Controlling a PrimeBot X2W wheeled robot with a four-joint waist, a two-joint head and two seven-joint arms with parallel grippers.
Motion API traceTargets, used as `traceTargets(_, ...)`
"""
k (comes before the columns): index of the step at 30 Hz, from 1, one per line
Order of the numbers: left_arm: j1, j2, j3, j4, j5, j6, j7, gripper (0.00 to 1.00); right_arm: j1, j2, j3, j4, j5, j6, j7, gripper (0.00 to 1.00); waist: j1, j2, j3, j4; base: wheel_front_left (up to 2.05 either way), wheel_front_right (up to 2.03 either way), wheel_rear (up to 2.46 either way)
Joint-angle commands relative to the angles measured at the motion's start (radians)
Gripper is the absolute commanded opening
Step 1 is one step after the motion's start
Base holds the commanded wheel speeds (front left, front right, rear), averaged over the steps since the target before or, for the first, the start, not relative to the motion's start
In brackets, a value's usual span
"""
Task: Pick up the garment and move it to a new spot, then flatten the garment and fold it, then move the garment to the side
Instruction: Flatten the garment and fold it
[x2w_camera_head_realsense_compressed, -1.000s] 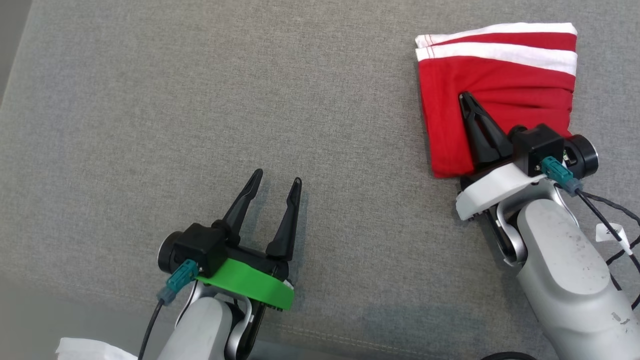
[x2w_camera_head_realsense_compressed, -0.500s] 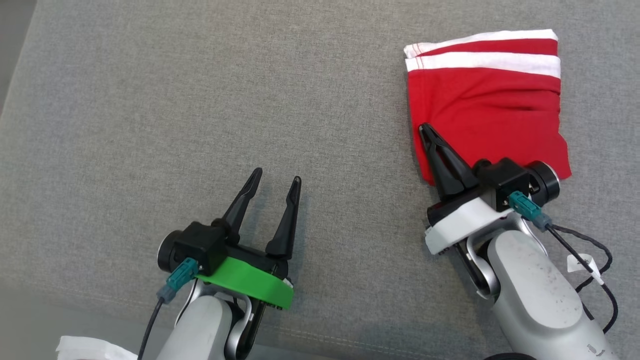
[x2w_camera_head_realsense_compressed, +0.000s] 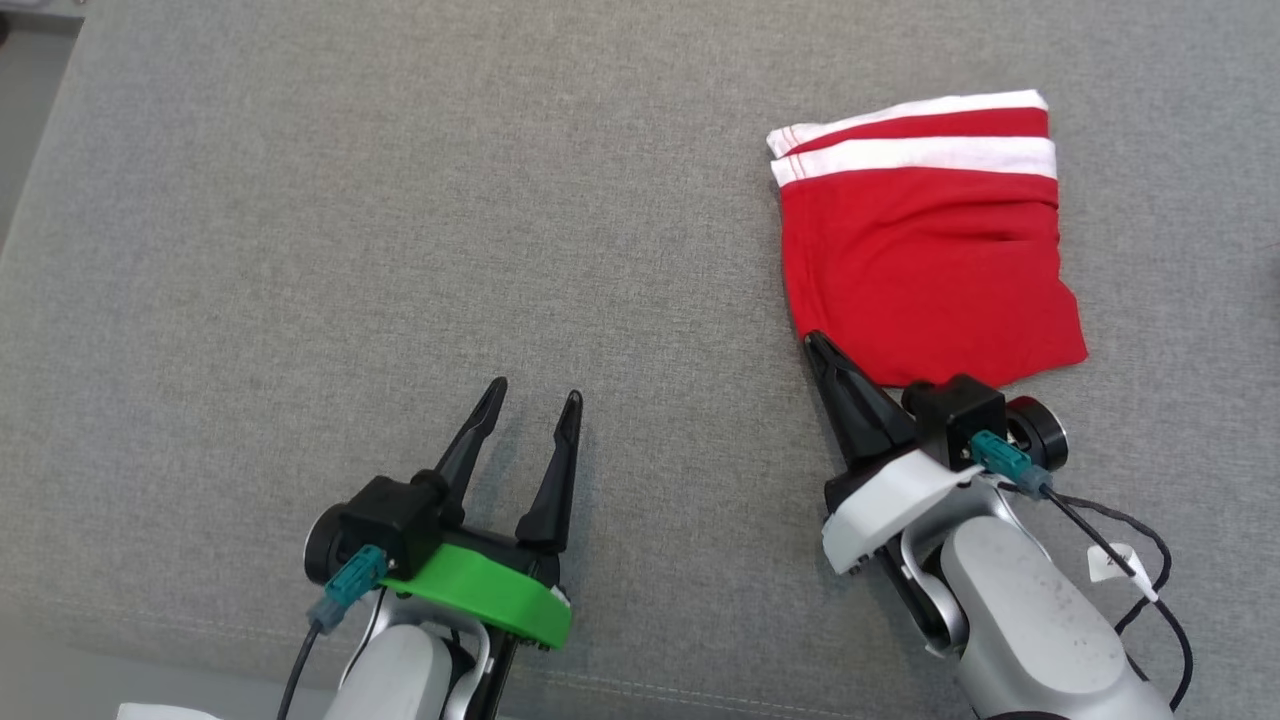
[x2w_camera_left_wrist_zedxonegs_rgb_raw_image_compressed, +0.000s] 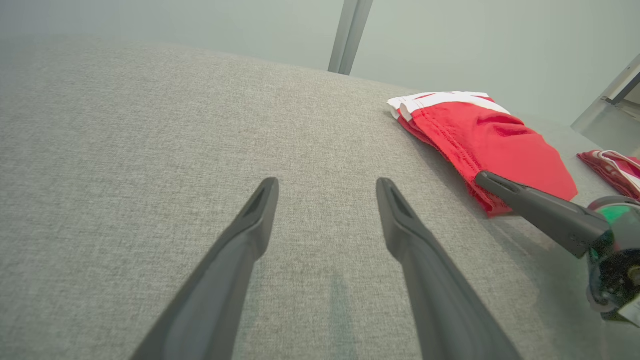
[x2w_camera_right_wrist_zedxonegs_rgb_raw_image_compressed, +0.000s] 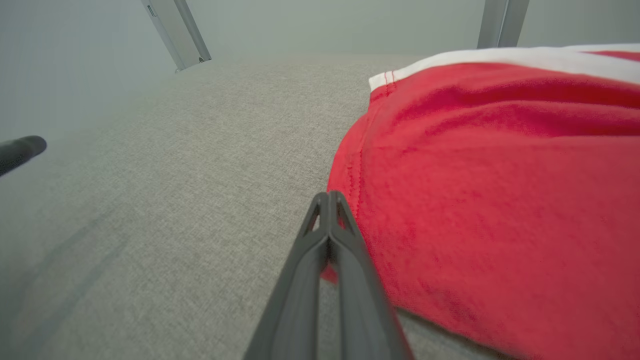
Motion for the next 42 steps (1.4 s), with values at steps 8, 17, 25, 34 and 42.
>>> traceTargets(8, 0.114, 0.026, 0.089, 0.025, 0.0, 0.0, -0.002, 1.0, 0.174, 0.015, -0.043, -0.127, -0.026, 0.0, 0.0, 1.0, 0.0, 0.0, -0.204, -0.107, 0.0, 0.0, 0.0)
traceTargets(17, 0.218, 0.02, 0.21, 0.038, 0.0, 0.014, -0.002, 1.0, 0.358, -0.031, -0.181, -0.234, -0.069, 0.0, 0.0, 1.0, 0.0, 0.0, -0.321, -0.174, 0.0, 0.0, 0.0)
traceTargets(25, 0.295, 0.021, 0.281, 0.025, 0.053, 0.001, -0.002, 1.0, 0.494, -0.028, -0.33, -0.27, -0.089, 0.0, 0.0, 1.0, 0.0, 0.0, -0.373, -0.214, 0.0, 0.0, 0.0)
traceTargets(34, 0.349, 0.014, 0.352, -0.018, 0.096, -0.01, -0.002, 1.0, 0.549, -0.028, -0.394, -0.263, -0.096, 0.0, 0.0, 1.0, 0.0, 0.0, -0.381, -0.235, 0.0, 0.0, 0.0)
traceTargets(42, 0.365, 0.011, 0.375, -0.017, 0.121, -0.016, -0.002, 1.0, 0.544, -0.035, -0.428, -0.243, -0.083, 0.0, 0.0, 1.0, 0.0, 0.0, -0.376, -0.219, 0.0, 0.0, 0.0)
